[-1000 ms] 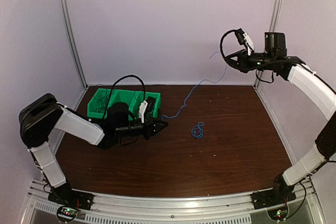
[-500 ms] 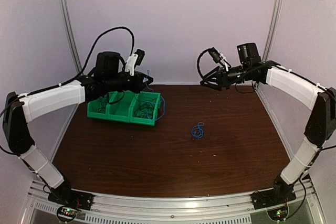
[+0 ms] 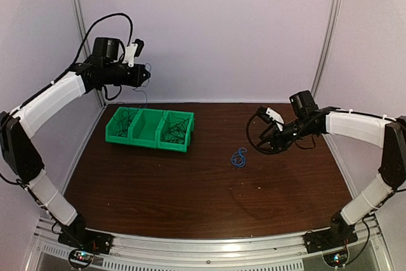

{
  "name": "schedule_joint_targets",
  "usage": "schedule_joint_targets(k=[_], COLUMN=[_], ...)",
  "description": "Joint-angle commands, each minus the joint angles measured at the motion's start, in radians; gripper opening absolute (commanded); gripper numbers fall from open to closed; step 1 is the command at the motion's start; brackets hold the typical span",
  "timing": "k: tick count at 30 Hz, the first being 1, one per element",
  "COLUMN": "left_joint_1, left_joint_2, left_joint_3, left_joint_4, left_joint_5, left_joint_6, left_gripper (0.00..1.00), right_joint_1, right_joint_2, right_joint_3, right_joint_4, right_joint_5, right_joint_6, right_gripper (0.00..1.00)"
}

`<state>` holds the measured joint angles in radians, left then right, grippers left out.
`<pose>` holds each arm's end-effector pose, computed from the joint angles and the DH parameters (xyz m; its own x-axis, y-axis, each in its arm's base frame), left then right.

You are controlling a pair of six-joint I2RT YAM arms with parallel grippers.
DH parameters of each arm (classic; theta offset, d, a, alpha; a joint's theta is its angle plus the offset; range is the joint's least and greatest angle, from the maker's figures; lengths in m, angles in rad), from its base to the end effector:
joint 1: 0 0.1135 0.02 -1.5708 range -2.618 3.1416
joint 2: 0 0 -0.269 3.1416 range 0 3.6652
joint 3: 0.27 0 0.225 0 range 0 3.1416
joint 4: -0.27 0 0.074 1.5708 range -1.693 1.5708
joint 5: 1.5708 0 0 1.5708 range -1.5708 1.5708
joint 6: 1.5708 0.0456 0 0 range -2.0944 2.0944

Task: Untangle the cables

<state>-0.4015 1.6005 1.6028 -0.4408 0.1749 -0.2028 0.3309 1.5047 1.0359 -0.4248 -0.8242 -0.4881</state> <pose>0.3212 -0.1450 0.3924 -0.4895 -0.0076 -0.8720 0.4403 0.8610 -0.2547 0.2620 0.1254 0.2557 -0.3435 -0.4548 -0.8217 -0.9247 0.3166 0.2114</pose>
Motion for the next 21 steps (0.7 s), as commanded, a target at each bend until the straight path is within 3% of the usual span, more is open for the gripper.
schedule_joint_targets(k=[1,21], left_joint_1=[0.050,0.109], left_joint_2=[0.032,0.106], left_joint_3=[0.038,-0.042], left_joint_4=[-0.028,0.101], left_joint_5=[-0.023,0.002], left_joint_6=[0.018,-0.006], left_gripper=[0.00,0.00], right_joint_1=[-0.004,-0.004], right_joint_2=[-0.018,0.015], right_joint_3=[-0.008,-0.013], right_joint_4=[0.089,0.067], right_joint_5=[0.103,0.077], right_joint_6=[-0.055,-0.073], right_gripper=[0.63,0.65])
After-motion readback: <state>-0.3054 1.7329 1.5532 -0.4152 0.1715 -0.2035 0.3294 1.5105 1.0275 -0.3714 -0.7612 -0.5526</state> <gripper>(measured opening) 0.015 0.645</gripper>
